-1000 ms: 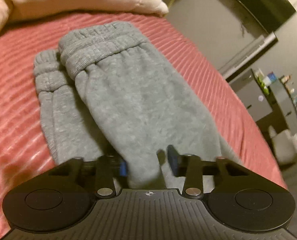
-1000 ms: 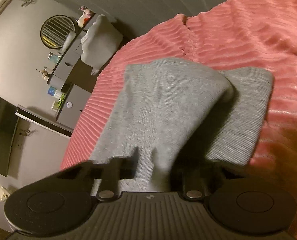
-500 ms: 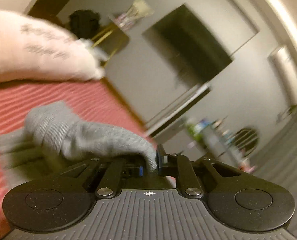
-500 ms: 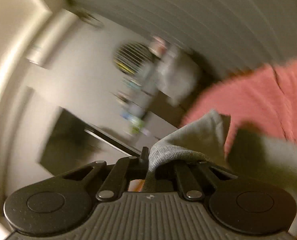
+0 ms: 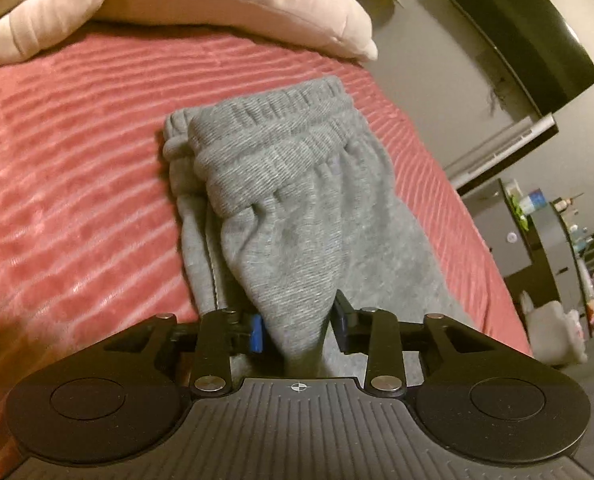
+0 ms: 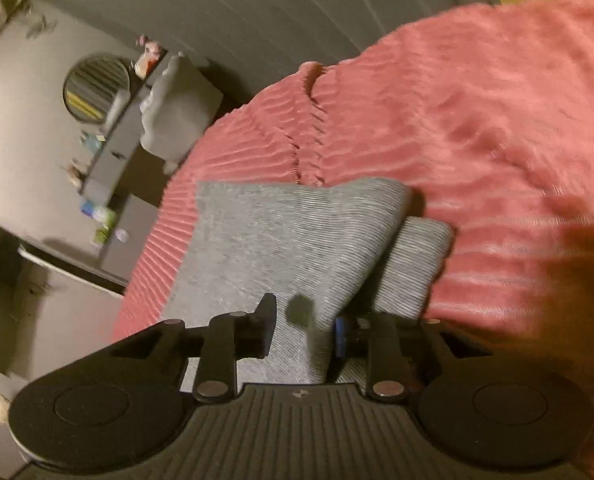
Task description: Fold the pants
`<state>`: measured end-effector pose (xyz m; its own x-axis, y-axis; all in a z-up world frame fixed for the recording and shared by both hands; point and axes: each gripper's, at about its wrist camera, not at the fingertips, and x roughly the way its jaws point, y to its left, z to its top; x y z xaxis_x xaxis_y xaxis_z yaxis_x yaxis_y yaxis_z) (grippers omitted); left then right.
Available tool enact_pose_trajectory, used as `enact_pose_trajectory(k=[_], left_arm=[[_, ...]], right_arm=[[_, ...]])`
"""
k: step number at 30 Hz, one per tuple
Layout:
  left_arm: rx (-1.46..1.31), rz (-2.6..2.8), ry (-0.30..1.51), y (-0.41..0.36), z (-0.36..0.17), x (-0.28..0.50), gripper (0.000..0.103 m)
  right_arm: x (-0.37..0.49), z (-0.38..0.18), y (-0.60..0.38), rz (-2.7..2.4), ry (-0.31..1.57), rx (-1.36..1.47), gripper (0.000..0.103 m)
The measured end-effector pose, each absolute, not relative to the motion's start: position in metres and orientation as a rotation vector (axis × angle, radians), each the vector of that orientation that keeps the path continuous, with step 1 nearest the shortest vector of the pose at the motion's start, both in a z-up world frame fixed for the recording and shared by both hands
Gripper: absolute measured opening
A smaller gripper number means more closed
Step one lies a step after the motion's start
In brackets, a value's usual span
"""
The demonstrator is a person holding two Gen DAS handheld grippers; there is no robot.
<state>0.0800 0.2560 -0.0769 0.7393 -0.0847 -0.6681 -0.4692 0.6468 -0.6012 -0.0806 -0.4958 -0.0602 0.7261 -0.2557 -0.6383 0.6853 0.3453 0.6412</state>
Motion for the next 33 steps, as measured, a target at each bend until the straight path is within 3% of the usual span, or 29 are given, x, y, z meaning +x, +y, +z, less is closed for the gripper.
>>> enact_pose_trajectory(k=[2,7,13,16,18,19,20,22,24,25,30,33], left_arm=[[-0.836,0.239,0.711,0.258,-0.071,0.075,0.014],[-0.793,0.218,0.649,0.260,-0.050,0.055,0.014],[-0.614,0.269,0.726,0.248,-0.052,0.060,0.013],[-0.608,0.246,0.714,0.249,-0.047,0.058,0.014],[-0.610,0.270,0.744,0.253,-0.049,0.060,0.020],[-0.605,0.305,0.760,0.253,-0.049,0.058,0.034],[-0.602,0.357,0.768,0.254,-0.048,0.056,0.056],[-0.581,0.473,0.758,0.252,-0.041,0.047,0.078],[-0.512,0.549,0.741,0.242,-0.028,0.041,0.078],[-0.459,0.562,0.713,0.232,-0.019,0.040,0.077],[-0.222,0.265,0.625,0.125,0.011,0.065,0.084],[-0.142,0.042,0.663,0.049,-0.003,0.096,0.086]], right_arm=[[-0.075,-0.051,-0.492,-0.665,0.507,0.978,0.005],[-0.095,-0.024,-0.484,-0.595,0.372,0.896,0.004],[-0.072,-0.039,-0.474,-0.714,0.573,0.678,0.005],[-0.087,-0.036,-0.476,-0.673,0.478,0.758,0.005],[-0.091,-0.037,-0.480,-0.690,0.485,0.763,0.005],[-0.090,-0.039,-0.480,-0.730,0.526,0.719,0.005],[-0.087,-0.040,-0.479,-0.785,0.575,0.658,0.007],[-0.090,-0.037,-0.478,-0.867,0.594,0.615,0.023],[-0.099,-0.029,-0.477,-0.973,0.558,0.613,0.053],[-0.101,-0.022,-0.473,-0.998,0.523,0.588,0.058],[-0.048,0.013,-0.407,-0.716,0.440,0.419,0.059],[0.016,0.010,-0.325,-0.345,0.517,0.277,0.068]])
